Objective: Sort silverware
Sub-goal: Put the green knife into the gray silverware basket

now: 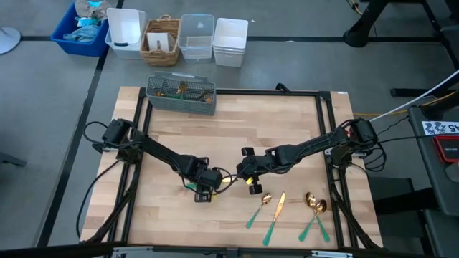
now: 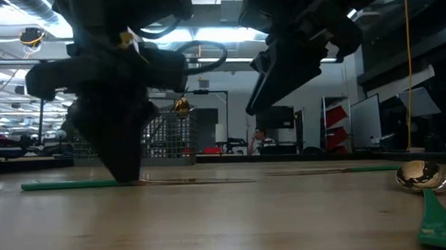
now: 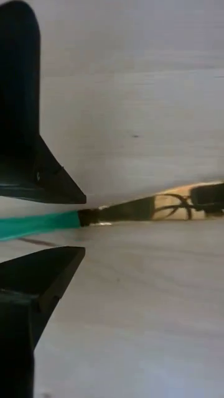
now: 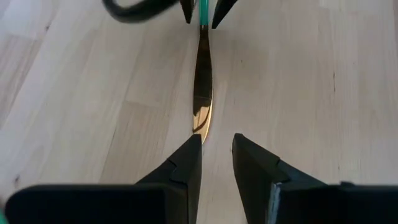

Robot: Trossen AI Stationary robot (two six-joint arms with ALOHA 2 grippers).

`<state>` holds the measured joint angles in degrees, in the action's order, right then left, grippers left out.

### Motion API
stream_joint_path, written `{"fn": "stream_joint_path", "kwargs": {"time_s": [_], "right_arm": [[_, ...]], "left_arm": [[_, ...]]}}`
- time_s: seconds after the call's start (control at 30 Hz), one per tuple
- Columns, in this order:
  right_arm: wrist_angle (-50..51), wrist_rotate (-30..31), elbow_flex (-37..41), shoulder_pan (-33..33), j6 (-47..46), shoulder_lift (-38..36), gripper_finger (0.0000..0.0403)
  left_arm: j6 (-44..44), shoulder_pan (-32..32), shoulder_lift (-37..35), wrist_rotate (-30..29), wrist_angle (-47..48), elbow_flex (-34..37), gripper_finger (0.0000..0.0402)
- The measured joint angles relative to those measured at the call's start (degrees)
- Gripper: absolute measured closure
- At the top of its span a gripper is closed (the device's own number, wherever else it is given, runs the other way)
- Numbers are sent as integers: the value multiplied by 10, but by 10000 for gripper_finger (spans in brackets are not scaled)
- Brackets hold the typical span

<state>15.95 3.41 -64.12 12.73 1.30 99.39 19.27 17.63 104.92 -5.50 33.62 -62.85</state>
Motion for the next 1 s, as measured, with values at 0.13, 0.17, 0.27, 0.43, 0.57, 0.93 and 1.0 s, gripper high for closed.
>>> {"fn": "stream_joint_path", "kwargs": {"time_s": [0.13, 0.17, 0.27, 0.43, 0.57, 0.93, 1.0], "right_arm": [[1, 0, 0, 0, -2, 3, 310], [1, 0, 0, 0, -2, 3, 310], [1, 0, 0, 0, -2, 3, 310], [1, 0, 0, 0, -2, 3, 310], [2, 0, 0, 0, -2, 3, 310], [4, 0, 0, 0, -2, 3, 310], [5, 0, 0, 0, -2, 3, 310]], "left_arm": [[16, -1, 0, -12, 2, 0, 301], [16, -2, 0, -12, 2, 0, 304], [16, -1, 1, -13, 3, 0, 315], [18, -1, 12, -12, 1, -1, 334], [17, -1, 17, -12, 3, -2, 345], [18, -2, 18, -7, 3, -2, 377], [18, -2, 18, -4, 3, -2, 373]]}}
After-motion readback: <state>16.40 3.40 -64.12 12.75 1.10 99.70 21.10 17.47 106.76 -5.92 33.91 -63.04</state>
